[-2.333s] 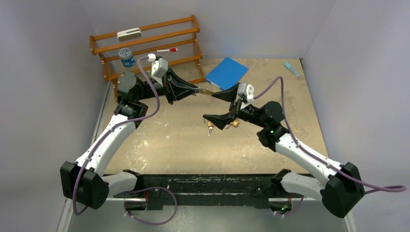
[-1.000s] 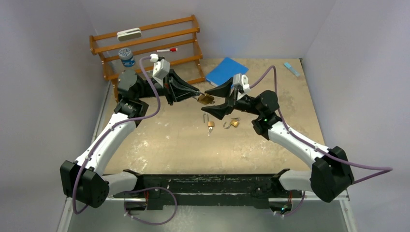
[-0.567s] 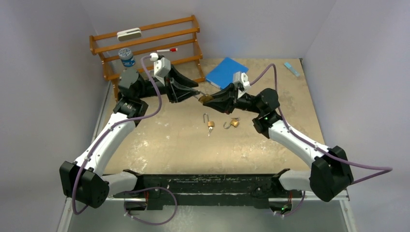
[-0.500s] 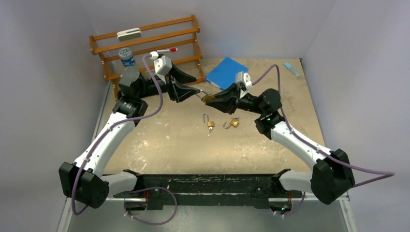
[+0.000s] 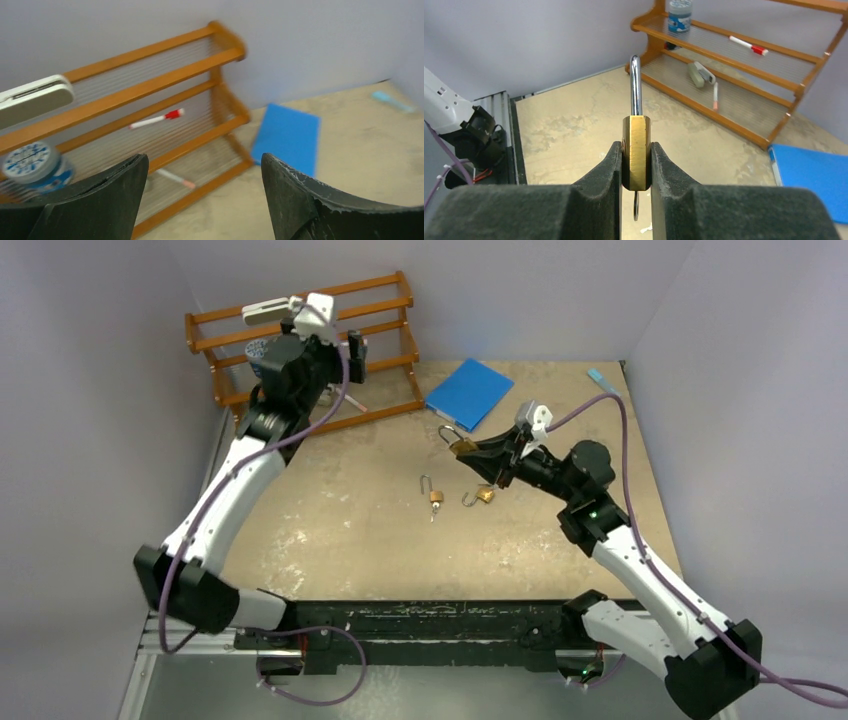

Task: Lock with the key
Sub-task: Pick up the lock from the center of the board.

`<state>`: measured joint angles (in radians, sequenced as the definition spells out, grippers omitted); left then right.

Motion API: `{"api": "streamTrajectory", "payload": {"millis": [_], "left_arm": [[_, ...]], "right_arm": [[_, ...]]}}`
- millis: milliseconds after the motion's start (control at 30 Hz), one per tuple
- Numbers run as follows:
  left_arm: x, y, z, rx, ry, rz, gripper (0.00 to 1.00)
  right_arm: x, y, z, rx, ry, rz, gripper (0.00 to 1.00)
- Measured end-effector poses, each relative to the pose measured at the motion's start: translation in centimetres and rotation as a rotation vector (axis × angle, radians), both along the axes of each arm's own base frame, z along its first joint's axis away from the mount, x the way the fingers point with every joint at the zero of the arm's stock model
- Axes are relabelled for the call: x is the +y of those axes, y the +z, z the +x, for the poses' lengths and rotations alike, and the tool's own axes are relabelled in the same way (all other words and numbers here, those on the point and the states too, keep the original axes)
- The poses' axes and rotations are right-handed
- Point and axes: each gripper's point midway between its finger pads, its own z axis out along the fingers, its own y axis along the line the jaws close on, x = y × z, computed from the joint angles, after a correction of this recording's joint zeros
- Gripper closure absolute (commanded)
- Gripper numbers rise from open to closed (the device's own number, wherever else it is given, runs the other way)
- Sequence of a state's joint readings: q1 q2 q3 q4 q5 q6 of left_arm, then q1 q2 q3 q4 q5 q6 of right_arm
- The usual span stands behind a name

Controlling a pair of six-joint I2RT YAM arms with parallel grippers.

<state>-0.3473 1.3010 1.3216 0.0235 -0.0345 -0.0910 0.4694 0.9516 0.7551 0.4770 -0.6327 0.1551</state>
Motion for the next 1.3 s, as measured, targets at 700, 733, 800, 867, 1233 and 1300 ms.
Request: {"api": "streamTrajectory", "payload": {"millis": [700,733,800,867,1233,1300], "left_arm": [[-10.3,-14.8,-5.5,0.618,-0.796,0.237,0.1],[-10.8,-13.7,-6.0,0.584,-0.821,0.2,0.1],[-11.4,-11.5,-6.3,0.503,-0.836,0.142,0.1],[-11.7,-9.5,-6.0,0.423,-0.818,0.097,0.14],[-13.9,-9.8,-8.0,0.339,-0.915,-0.039,0.11],[-14.2,-9.2,-9.6,0.316,-0.988,-0.055,0.11]], "right_arm": [[-2.0,-2.0,0.0,0.105,-0.121,-0.053,1.0],[-1.9,-2.0,0.0,0.107,-0.117,-0.053,1.0],[-1.7,-2.0,-0.2,0.111,-0.1,-0.053,1.0],[-1.5,-2.1,-0.6,0.114,-0.072,-0.056,1.0],[1.5,-3.2,-1.4,0.199,0.15,-0.093,1.0],[1.8,-3.0,-1.6,0.205,0.182,-0.091,1.0]]}}
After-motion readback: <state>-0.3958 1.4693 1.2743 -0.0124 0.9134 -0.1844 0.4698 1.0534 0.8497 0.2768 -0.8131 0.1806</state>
